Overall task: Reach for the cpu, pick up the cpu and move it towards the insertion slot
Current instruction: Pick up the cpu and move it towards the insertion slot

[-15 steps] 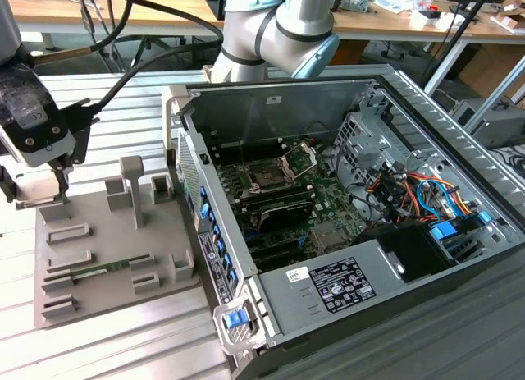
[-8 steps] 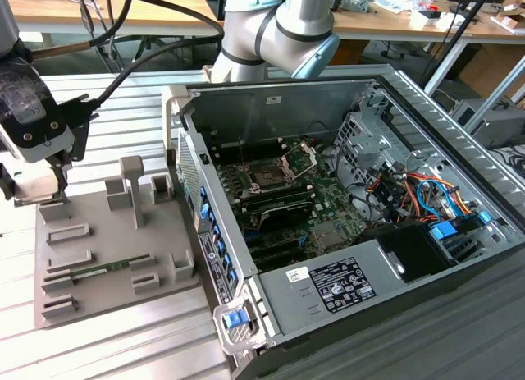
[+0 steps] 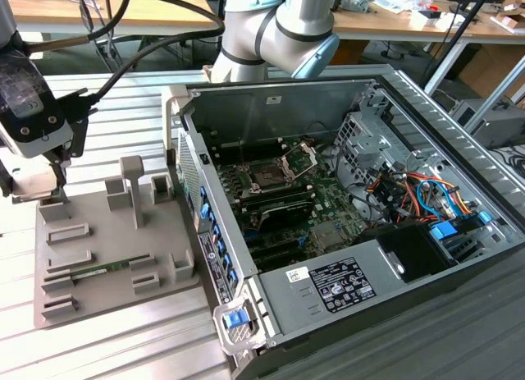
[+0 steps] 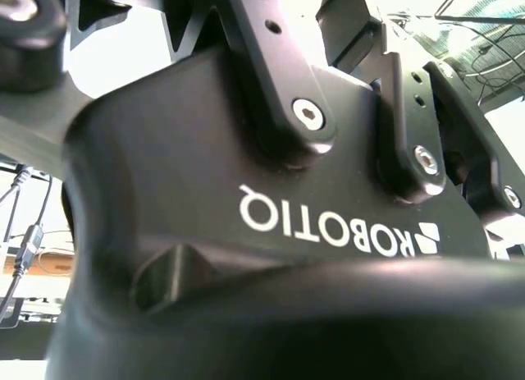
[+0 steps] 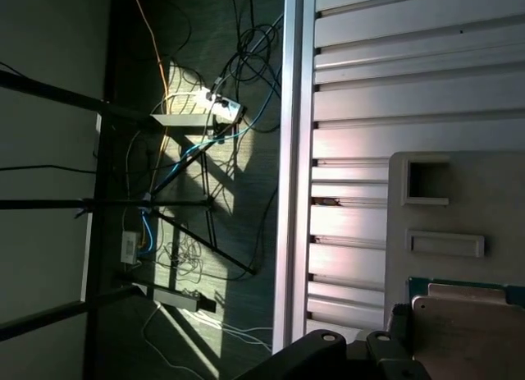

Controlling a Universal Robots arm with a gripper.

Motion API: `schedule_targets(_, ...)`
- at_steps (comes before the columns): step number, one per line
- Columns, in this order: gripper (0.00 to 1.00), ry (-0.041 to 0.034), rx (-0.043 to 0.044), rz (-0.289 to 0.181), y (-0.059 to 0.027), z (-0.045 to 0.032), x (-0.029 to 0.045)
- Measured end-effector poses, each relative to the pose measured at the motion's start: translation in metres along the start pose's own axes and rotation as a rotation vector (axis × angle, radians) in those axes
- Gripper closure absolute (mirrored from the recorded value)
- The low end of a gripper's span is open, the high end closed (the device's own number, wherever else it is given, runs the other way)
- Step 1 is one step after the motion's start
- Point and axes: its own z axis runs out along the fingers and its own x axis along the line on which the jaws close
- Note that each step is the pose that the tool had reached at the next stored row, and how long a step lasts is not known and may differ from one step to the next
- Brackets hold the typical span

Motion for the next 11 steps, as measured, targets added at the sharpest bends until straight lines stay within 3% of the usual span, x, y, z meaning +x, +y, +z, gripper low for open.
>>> schedule_targets(11,0.45,-0.0001,-0.0001,0.000,0.0003,-0.0093,0.0000)
